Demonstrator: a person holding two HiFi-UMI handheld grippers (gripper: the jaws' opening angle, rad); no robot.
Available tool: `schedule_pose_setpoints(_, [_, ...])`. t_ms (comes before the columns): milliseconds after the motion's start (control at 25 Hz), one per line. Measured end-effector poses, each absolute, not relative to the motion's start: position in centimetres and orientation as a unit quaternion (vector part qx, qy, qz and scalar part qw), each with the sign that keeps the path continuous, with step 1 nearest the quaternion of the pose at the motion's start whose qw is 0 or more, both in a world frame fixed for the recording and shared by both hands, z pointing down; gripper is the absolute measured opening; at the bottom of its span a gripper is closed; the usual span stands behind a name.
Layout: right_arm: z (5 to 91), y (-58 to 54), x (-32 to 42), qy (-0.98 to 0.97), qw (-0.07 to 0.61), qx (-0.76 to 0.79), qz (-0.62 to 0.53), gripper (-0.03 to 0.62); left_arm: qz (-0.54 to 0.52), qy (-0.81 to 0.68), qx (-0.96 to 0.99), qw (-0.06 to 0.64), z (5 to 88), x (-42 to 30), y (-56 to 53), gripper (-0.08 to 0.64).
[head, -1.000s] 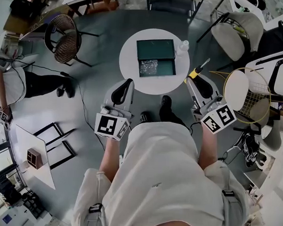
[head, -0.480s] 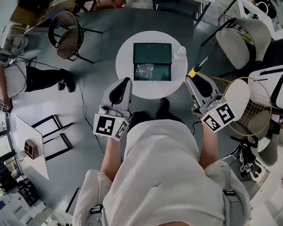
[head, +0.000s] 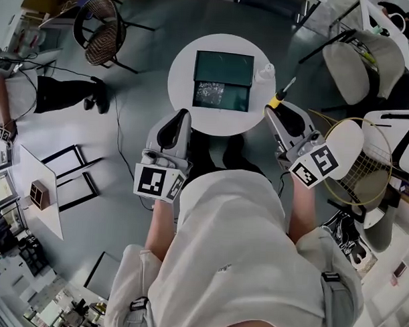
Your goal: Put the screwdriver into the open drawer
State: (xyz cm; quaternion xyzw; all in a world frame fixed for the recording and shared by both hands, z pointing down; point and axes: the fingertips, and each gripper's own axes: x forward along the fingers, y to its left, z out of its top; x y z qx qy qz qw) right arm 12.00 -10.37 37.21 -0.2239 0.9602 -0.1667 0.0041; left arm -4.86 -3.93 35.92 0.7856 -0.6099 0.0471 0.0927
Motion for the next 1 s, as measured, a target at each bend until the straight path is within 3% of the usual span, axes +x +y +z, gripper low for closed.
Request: schedule_pose_setpoints(1000, [39.1,-13.2,4.0,0.972,-0.055,-0.178,-0.144,0.078,0.036,-0.621,0.777,0.092,36.0,-9.9,-6.2,0.017])
